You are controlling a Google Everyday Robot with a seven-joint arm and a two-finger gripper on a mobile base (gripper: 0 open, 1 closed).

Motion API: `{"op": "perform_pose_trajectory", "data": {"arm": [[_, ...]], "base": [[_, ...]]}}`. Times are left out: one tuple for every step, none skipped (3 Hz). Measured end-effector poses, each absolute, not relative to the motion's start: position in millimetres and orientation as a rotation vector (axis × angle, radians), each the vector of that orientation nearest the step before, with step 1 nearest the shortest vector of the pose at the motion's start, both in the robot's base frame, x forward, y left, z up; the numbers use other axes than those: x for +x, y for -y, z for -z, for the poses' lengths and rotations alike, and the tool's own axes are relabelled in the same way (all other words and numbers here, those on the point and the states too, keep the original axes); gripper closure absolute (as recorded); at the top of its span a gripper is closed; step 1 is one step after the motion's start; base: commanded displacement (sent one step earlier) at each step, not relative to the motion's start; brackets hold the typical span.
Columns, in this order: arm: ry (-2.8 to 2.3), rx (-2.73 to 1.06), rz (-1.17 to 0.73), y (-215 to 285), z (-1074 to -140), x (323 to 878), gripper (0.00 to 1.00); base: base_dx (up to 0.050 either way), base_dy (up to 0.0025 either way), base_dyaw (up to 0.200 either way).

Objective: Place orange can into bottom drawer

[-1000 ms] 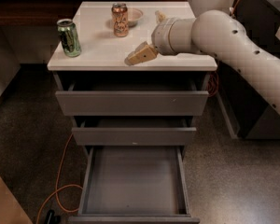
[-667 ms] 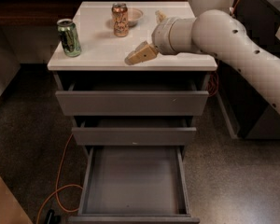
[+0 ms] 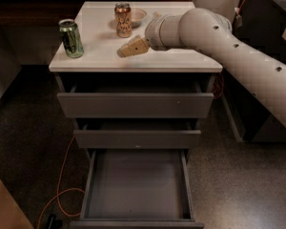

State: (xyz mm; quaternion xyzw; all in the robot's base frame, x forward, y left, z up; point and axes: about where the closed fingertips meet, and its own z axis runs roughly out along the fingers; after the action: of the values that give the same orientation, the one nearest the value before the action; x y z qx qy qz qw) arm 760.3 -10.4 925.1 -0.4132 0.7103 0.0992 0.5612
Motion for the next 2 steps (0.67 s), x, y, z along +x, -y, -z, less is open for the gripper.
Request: {"op": "perform_pose_trajectory", "data": {"arm": [[-1.72,-0.84,-0.22,-3.1,-917.2,795.6,0.0],[-1.744,-0.722,-0.219,-4.6,-913.2,821.9,0.0]], "base": [[0.0,0.0,0.0],[0.0,0.0,0.0]]}}
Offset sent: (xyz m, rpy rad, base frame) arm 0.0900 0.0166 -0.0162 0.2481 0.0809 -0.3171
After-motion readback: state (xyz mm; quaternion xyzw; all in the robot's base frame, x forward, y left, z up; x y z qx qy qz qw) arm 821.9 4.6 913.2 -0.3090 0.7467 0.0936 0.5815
